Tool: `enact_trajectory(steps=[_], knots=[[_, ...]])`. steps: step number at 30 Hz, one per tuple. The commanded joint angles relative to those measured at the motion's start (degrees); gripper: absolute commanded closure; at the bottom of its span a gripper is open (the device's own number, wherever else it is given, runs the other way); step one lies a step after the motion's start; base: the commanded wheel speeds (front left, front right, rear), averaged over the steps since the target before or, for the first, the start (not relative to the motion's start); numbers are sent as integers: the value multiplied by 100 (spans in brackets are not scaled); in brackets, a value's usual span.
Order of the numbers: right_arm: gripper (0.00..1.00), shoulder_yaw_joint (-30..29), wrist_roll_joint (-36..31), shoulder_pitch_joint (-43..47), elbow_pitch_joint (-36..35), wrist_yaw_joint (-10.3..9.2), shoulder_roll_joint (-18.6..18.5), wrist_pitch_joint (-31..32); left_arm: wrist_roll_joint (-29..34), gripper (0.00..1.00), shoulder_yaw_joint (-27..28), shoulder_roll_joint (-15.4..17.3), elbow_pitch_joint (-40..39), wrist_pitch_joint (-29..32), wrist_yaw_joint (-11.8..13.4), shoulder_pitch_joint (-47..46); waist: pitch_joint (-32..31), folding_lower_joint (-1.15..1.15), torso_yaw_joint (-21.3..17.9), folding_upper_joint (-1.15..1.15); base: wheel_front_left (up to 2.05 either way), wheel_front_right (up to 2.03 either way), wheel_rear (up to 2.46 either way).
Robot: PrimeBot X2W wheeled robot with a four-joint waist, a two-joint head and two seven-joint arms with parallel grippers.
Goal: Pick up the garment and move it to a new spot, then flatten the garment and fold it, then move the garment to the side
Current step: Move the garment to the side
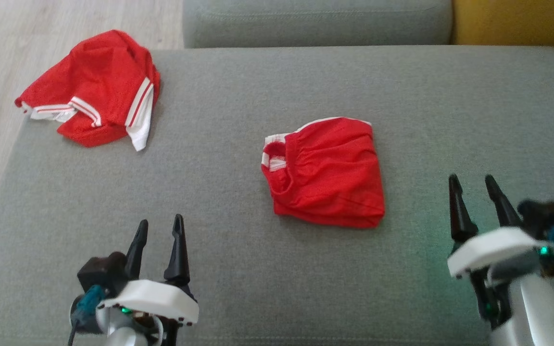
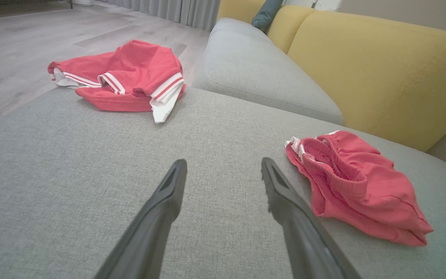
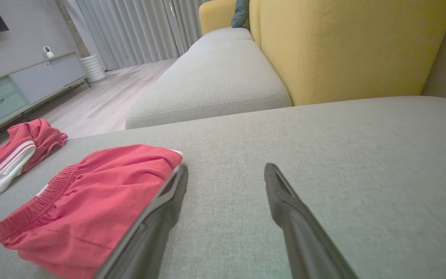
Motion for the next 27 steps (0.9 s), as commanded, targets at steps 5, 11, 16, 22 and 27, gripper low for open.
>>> enact_trajectory(steps=[5,11,16,22,27], knots=[[0,396,-162,-992,10,42,-17,1261,3,0,187,-80,-153,-71,-39,-312,220,0,221,0,0,0,0],[0,747,-47,-1658,461,42,-154,2350,38,0,198,-166,-112,-71,-101,-387,379,0,366,0,0,0,0],[0,1034,244,-2049,964,42,-414,2940,83,0,208,-215,-65,-71,-158,-449,495,0,492,0,0,0,0],[0,1103,747,-2430,1555,42,-544,3325,141,0,233,-252,-22,-71,-209,-503,636,0,600,0,0,0,0],[0,1204,1220,-2669,1926,42,-510,3503,180,0,256,-273,-7,-71,-240,-552,736,0,643,0,0,0,0]])
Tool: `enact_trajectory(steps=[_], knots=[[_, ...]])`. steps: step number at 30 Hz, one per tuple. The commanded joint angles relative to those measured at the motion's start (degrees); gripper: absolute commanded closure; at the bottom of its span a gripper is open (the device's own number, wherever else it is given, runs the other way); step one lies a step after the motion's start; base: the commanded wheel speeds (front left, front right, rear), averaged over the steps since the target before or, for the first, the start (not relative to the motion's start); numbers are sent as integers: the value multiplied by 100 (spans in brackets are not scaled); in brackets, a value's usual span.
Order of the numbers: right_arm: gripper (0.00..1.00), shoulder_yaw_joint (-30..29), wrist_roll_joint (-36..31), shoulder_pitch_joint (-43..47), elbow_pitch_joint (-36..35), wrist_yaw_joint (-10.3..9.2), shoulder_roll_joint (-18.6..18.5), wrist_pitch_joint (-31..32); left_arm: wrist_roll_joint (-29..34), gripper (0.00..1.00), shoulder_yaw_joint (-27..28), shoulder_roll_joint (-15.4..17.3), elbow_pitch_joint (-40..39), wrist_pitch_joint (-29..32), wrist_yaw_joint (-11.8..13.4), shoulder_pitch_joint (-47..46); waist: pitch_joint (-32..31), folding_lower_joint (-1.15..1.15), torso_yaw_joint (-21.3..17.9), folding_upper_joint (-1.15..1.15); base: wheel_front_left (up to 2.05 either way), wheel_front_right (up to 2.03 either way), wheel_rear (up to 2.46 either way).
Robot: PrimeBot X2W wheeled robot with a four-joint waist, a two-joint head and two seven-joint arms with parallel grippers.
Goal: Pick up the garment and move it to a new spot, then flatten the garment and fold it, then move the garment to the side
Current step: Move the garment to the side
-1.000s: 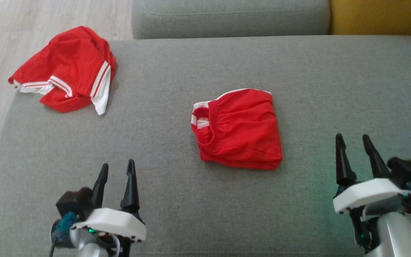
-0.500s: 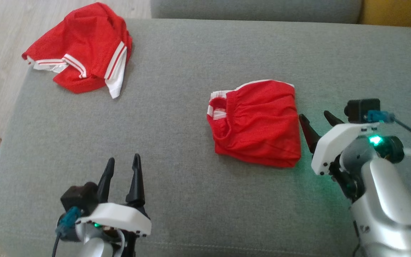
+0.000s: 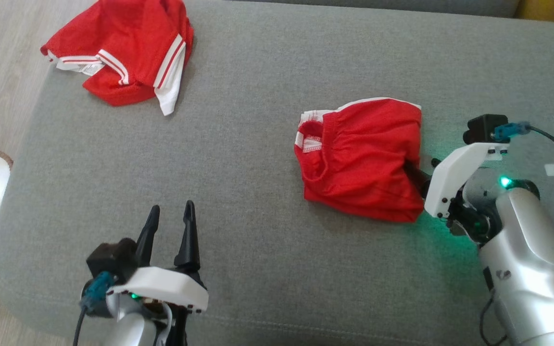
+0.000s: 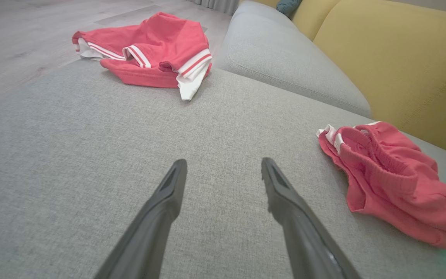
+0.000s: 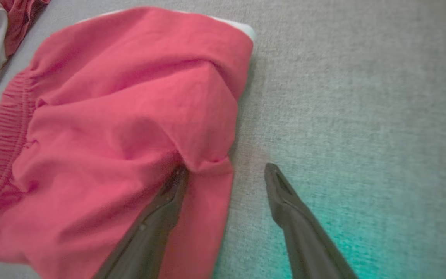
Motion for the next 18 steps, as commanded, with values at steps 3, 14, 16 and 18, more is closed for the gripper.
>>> enact_trajectory(steps=[3,14,16,18], knots=[[0,285,231,-340,13,42,18,36,91,0,247,-15,-149,-71,-45,-302,63,-1,22,0,0,0,0],[100,531,341,-728,384,42,-181,-501,204,0,322,-30,-192,-71,-60,-360,213,-1,-137,0,0,0,0],[100,549,283,-816,442,42,-307,-599,248,0,338,-30,-210,-71,-59,-388,247,-1,-241,0,0,0,0],[100,562,244,-911,472,42,-443,-669,285,0,343,-31,-228,-71,-68,-421,301,-1,-392,0,0,0,0]])
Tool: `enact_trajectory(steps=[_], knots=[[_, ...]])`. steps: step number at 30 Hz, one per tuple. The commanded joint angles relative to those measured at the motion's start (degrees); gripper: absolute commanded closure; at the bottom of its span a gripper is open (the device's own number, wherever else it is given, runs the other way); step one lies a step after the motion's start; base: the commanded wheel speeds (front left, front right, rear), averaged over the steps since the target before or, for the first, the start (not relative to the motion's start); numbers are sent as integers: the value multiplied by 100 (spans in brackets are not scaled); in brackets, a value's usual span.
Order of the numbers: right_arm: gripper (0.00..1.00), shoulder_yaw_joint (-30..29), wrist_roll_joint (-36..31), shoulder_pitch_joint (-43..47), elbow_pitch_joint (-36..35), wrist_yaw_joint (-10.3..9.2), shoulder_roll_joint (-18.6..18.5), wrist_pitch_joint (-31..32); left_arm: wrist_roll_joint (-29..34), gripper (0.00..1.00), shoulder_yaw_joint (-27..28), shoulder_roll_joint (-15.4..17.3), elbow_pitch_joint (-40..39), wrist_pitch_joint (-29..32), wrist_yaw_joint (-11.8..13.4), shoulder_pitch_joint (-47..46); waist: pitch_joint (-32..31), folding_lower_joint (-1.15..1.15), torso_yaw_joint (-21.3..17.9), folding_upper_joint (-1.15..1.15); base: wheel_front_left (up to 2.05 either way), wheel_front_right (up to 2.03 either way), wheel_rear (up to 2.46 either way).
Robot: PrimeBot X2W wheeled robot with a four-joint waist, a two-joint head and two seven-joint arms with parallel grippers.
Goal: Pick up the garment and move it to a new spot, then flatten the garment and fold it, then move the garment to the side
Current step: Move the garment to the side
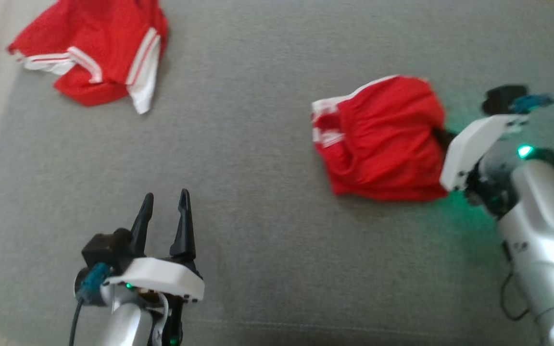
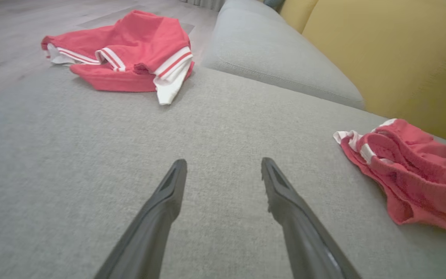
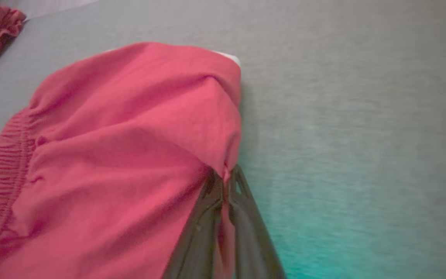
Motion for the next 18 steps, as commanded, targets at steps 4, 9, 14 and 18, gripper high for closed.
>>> enact_trajectory(steps=[4,9,14,18], knots=[[100,43,-116,-399,-191,37,-282,-169,124,0,154,-6,-235,-71,-49,-348,185,0,-522,0,0,0,0],[100,-54,-258,-648,-239,37,-476,-256,243,0,56,37,-275,-66,-79,-503,424,0,-1218,0,0,0,0],[100,-169,-386,-915,-279,37,-408,-353,357,0,3,162,-395,26,-75,-675,703,0,-1937,0,0,0,0],[100,-250,-431,-1039,-277,37,-319,-462,437,0,-42,269,-529,145,-71,-768,879,0,-2366,0,0,0,0]])
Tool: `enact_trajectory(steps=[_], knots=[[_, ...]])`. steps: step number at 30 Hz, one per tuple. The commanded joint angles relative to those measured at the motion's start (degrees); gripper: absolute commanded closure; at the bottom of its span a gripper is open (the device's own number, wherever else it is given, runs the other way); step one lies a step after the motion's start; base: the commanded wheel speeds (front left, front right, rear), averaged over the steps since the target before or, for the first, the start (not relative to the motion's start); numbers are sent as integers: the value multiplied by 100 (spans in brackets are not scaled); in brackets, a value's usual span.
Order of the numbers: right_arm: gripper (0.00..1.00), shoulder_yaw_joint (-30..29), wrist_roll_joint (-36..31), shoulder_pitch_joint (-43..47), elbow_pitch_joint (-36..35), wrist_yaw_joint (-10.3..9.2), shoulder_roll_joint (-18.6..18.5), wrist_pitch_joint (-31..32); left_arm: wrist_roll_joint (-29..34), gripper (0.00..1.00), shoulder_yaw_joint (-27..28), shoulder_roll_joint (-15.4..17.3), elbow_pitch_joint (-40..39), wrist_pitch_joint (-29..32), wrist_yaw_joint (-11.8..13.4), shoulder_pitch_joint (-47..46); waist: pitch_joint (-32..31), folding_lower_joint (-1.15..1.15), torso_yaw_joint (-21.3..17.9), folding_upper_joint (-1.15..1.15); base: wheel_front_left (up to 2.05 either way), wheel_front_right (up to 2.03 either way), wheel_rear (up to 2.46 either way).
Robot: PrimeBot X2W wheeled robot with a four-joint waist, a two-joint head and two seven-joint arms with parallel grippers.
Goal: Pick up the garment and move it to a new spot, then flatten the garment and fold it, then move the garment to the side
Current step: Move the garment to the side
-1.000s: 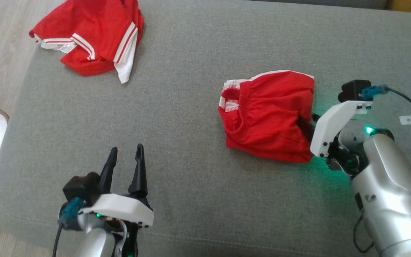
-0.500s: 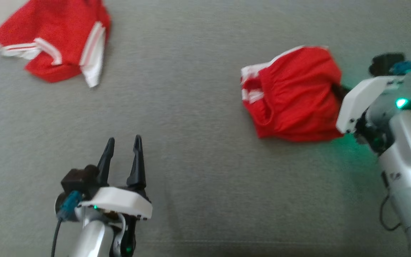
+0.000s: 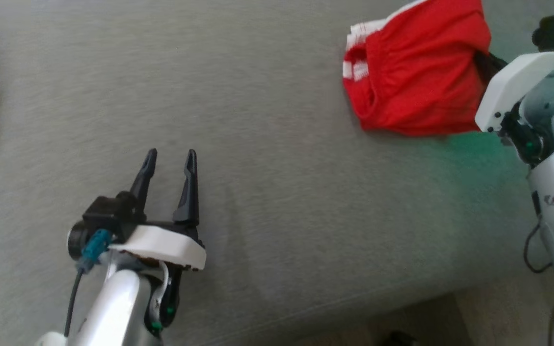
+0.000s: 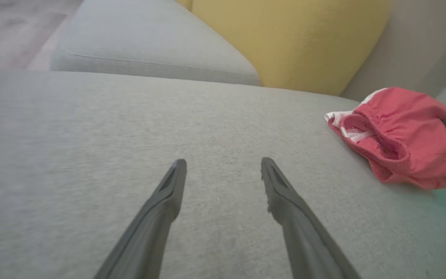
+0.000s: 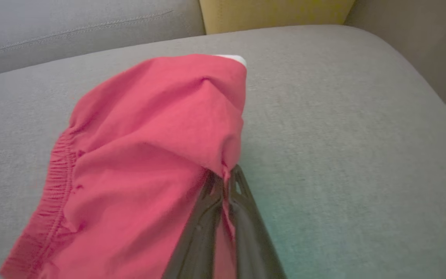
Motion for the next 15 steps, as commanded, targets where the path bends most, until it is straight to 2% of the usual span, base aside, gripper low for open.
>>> enact_trajectory(steps=[1,7,15], knots=[[100,-15,-50,-194,-189,37,50,-128,97,0,132,108,-245,46,22,-203,345,0,-567,0,0,0,0],[100,-123,-112,-295,-74,37,141,-295,184,0,50,184,-471,208,58,-275,450,0,-726,0,0,0,0],[100,-467,-497,-600,230,37,-112,-540,208,0,64,257,-713,274,145,-291,517,0,-410,0,0,0,0]])
